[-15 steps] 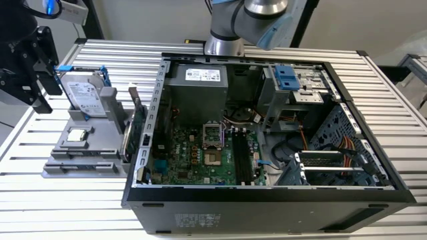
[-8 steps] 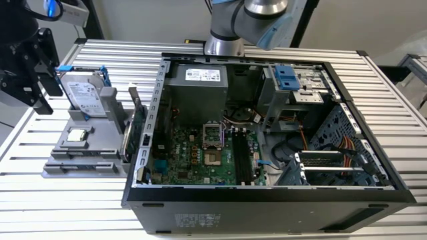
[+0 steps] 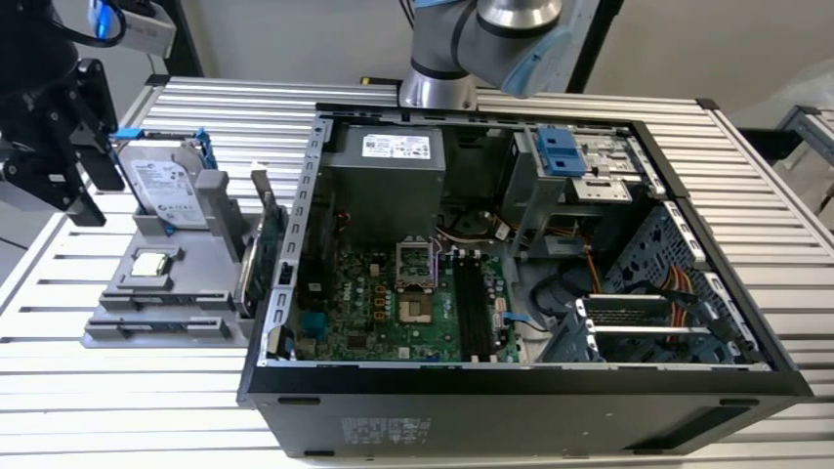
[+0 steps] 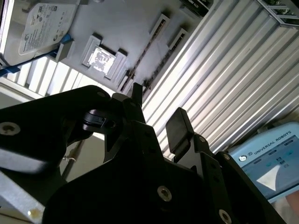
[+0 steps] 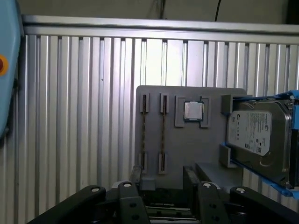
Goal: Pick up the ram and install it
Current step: 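Pick up the ram and move it above insertion slot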
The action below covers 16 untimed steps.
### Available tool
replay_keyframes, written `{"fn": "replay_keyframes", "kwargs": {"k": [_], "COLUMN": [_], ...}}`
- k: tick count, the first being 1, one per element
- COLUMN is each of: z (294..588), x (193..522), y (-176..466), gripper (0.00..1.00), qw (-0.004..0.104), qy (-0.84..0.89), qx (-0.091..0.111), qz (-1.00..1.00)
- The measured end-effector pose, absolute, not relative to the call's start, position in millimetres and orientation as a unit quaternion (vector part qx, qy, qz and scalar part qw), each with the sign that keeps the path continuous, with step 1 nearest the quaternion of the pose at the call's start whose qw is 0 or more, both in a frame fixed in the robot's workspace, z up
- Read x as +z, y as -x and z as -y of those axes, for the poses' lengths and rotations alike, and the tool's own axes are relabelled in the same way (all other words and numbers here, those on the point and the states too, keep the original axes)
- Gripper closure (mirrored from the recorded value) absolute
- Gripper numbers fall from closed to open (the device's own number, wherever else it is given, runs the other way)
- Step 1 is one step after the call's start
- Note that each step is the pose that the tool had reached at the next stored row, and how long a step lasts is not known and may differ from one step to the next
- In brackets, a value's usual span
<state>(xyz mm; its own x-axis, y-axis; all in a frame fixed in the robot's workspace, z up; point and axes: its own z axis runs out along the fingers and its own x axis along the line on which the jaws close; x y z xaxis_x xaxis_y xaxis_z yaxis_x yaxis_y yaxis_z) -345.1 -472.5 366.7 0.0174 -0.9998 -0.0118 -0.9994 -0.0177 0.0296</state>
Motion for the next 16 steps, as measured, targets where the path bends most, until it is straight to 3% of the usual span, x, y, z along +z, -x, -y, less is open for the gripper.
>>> {"fn": "replay_keyframes", "kwargs": {"k": [16], "z": [472.5], "x": [361.9], "y": [345.1], "gripper": [0.00], "qw": [0.006], "qy": [-0.713], "qx": [-0.015], "qz": [0.701]}}
